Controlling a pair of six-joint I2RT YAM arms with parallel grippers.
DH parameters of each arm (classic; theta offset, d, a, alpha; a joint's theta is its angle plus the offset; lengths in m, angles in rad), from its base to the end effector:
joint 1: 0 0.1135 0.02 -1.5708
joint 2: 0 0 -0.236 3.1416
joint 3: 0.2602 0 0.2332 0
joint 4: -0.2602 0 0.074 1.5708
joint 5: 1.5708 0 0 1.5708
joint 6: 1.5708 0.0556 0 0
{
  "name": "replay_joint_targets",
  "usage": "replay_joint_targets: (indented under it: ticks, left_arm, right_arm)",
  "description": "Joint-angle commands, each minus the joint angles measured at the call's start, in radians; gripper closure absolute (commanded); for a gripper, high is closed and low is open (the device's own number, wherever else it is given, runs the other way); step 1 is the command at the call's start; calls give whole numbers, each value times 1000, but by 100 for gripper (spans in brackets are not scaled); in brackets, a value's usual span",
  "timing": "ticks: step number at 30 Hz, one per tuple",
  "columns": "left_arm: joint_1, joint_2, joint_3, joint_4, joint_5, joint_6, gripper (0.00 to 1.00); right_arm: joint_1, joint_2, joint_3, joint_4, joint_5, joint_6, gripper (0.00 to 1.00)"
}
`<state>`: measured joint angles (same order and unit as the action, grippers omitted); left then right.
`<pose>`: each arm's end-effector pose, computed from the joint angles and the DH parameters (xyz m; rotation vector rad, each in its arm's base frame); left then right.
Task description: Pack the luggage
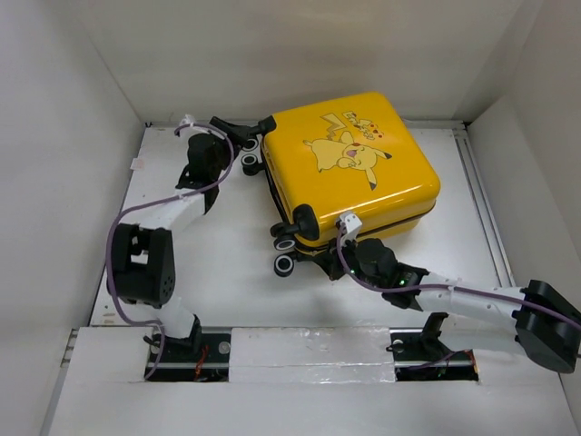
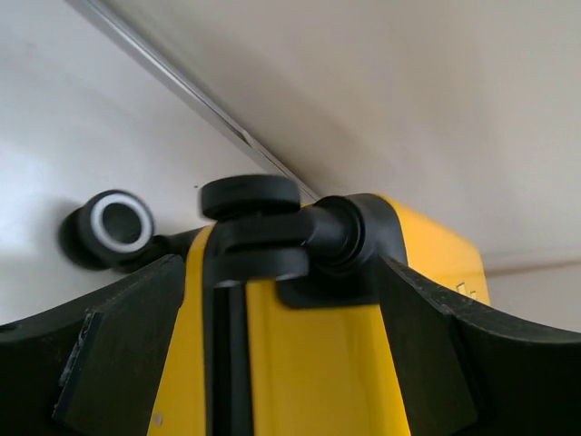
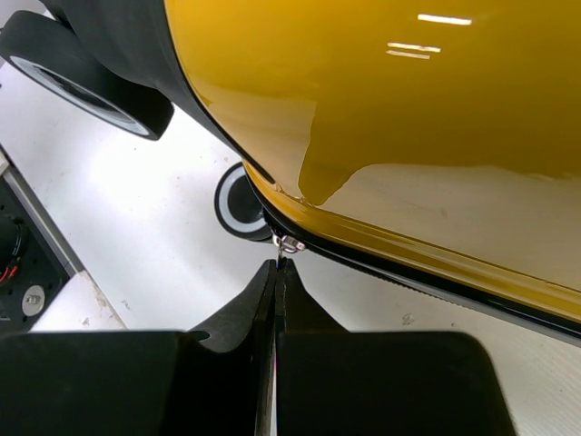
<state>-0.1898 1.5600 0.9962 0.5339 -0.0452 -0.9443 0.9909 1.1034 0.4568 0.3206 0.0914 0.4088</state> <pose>0.3633 -0.0672 0.2759 -0.6476 1.5353 -0.8367 0.1425 0.2082 0.1949 -0.5083 1.9245 0.8499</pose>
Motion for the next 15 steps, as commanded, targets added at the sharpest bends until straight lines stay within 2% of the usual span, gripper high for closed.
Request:
replay_joint_targets:
  ticks: [1, 4, 7, 11, 15]
  left_arm:
    - [1, 73, 145, -12, 122, 55, 20]
    - [13, 121, 176, -2, 122, 44, 24]
    - [33, 175, 209, -6, 133, 32, 24]
    - [33, 282, 347, -63, 146, 32, 24]
    - [33, 356, 422, -72, 173, -4, 24]
  right_arm:
    - [51, -45, 16, 95, -130, 36, 100]
    - [51, -45, 16, 95, -121, 36, 100]
    - [51, -45, 16, 95, -121, 36, 100]
    - [51, -45, 16, 84, -130, 36, 100]
    - [51, -45, 6, 95, -130, 45, 100]
